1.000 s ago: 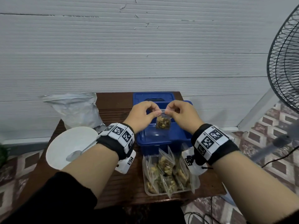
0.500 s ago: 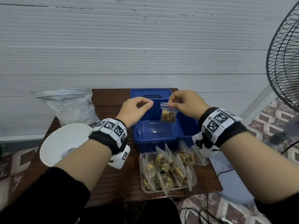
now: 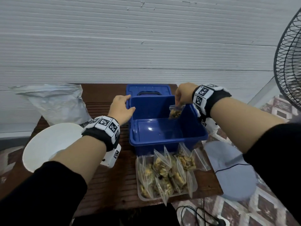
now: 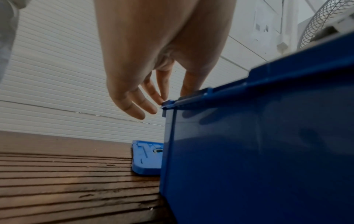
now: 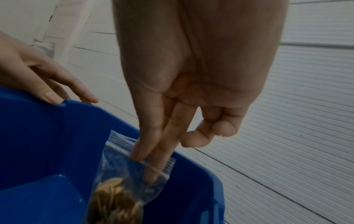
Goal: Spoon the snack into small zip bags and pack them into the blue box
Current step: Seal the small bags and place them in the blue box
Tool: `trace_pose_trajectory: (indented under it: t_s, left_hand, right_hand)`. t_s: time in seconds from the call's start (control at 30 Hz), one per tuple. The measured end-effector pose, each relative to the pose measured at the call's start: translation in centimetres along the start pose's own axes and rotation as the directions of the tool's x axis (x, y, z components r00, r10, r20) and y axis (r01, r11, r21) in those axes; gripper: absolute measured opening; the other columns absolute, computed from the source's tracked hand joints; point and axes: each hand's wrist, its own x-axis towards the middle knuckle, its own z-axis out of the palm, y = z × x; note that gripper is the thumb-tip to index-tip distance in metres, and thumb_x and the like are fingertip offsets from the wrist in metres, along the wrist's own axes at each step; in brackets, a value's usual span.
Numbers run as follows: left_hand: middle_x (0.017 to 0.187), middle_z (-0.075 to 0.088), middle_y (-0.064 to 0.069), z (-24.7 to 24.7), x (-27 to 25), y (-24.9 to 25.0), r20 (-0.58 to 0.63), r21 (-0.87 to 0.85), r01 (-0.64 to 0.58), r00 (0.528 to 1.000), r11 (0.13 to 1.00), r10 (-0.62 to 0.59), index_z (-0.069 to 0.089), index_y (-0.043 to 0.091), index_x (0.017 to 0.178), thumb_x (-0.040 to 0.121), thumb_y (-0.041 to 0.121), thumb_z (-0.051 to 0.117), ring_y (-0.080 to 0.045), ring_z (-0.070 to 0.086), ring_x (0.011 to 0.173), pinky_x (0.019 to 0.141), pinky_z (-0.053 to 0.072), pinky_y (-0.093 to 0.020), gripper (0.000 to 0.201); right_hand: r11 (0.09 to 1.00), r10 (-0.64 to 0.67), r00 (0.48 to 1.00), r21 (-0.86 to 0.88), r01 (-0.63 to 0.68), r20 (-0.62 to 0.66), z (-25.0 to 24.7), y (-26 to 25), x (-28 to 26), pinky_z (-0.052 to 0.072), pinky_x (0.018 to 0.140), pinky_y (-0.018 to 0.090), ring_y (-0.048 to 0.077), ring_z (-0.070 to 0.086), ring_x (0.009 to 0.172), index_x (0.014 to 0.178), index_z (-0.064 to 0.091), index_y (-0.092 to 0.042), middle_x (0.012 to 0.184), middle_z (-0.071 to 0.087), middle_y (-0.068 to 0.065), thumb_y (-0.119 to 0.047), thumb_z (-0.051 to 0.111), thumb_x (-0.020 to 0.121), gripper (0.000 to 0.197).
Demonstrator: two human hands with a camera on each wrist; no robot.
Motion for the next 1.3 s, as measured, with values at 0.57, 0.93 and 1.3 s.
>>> trace_pose_trajectory:
  t_s: [0.57, 0.93, 1.3]
  left_hand:
    - [0.135, 0.037, -0.002, 0.4, -0.5, -0.4, -0.042, -0.137, -0.004, 0.999, 0.991, -0.001, 0.042, 0.017, 0.143, 0.093, 0.015, 0.061, -0.013, 0.049, 0.112, 0.089, 0.037, -0.019, 0.054]
    - [0.134, 0.038, -0.003, 0.3, -0.9, -0.2, -0.045, -0.112, -0.015, 0.999, 0.994, 0.01, 0.039, 0.014, 0.145, 0.094, 0.018, 0.061, -0.01, 0.047, 0.103, 0.089, 0.036, -0.018, 0.056]
    - [0.137, 0.05, -0.004, 0.3, -3.7, 2.0, -0.154, 0.049, -0.009, 0.988, 0.999, 0.017, 0.055, 0.019, 0.132, 0.091, 0.038, 0.063, -0.026, 0.042, 0.13, 0.108, 0.034, -0.046, 0.047]
  right_hand:
    - [0.946, 0.028, 0.997, -0.319, -0.05, -0.074, 2.0, -0.2, 4.0, 0.043, 0.055, 0.027, 0.026, 0.056, 0.065, 0.094, 0.065, -0.001, 0.084, 0.055, 0.012, -0.002, 0.067, 0.077, 0.018]
    - [0.985, -0.017, 0.994, -0.175, -0.002, -0.108, 1.4, -0.3, 2.8, 0.055, 0.059, 0.031, 0.024, 0.062, 0.064, 0.079, 0.069, -0.007, 0.084, 0.068, 0.012, -0.012, 0.074, 0.073, 0.009]
    - [0.97, -0.153, 0.988, 0.195, 0.146, 0.022, 2.5, -1.5, -6.0, 0.049, 0.056, 0.02, 0.003, 0.055, 0.052, 0.084, 0.075, -0.008, 0.083, 0.074, 0.003, -0.023, 0.072, 0.083, 0.016]
